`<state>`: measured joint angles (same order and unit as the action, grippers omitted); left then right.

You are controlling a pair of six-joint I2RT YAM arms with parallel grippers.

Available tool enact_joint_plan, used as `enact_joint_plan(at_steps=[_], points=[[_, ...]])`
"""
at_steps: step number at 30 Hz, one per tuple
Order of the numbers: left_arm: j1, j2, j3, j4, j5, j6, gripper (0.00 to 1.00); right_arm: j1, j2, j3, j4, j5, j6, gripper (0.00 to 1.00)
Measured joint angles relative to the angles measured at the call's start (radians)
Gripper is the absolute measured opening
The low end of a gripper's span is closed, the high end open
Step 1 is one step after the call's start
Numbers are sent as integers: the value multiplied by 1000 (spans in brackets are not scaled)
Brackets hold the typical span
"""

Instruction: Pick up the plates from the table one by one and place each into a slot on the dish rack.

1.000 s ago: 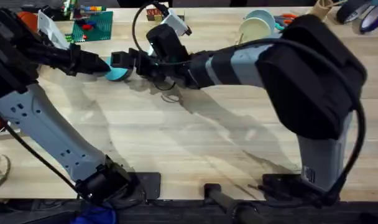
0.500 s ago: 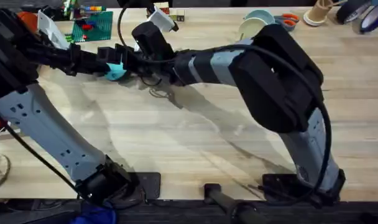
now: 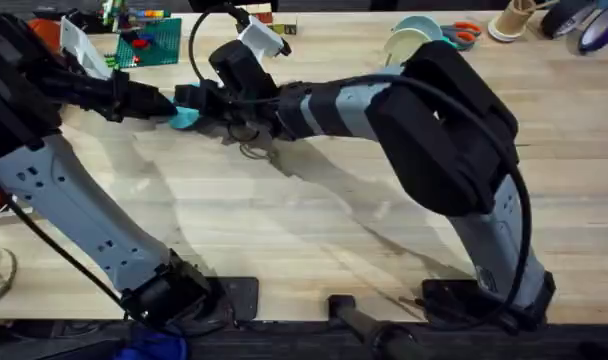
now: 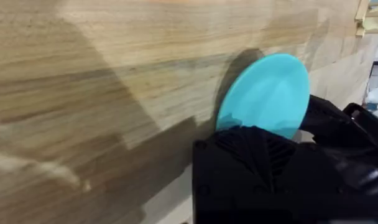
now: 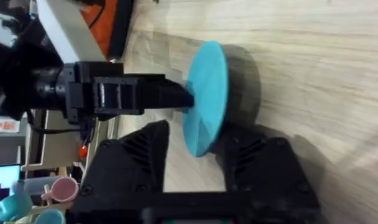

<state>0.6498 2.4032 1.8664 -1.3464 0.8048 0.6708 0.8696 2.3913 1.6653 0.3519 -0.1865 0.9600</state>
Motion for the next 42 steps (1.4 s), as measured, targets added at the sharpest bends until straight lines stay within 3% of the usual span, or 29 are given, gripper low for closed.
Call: enact_joint_plan(at_steps=[3, 10, 18, 32, 42], points=[[0, 0, 1, 0, 0, 0, 40, 0, 0, 0, -7, 9, 2, 361], [3, 0, 1, 0, 1, 0, 40, 0, 0, 0, -17, 15, 3, 163], [3, 0, 1, 3, 1, 0, 40, 0, 0, 0, -58, 15, 5, 40], [8, 0, 1, 4, 3, 0, 40, 0, 0, 0, -61, 14, 5, 32], [54, -16, 0, 34, -18, -22, 41, -2, 0, 0, -61, 0, 5, 32]])
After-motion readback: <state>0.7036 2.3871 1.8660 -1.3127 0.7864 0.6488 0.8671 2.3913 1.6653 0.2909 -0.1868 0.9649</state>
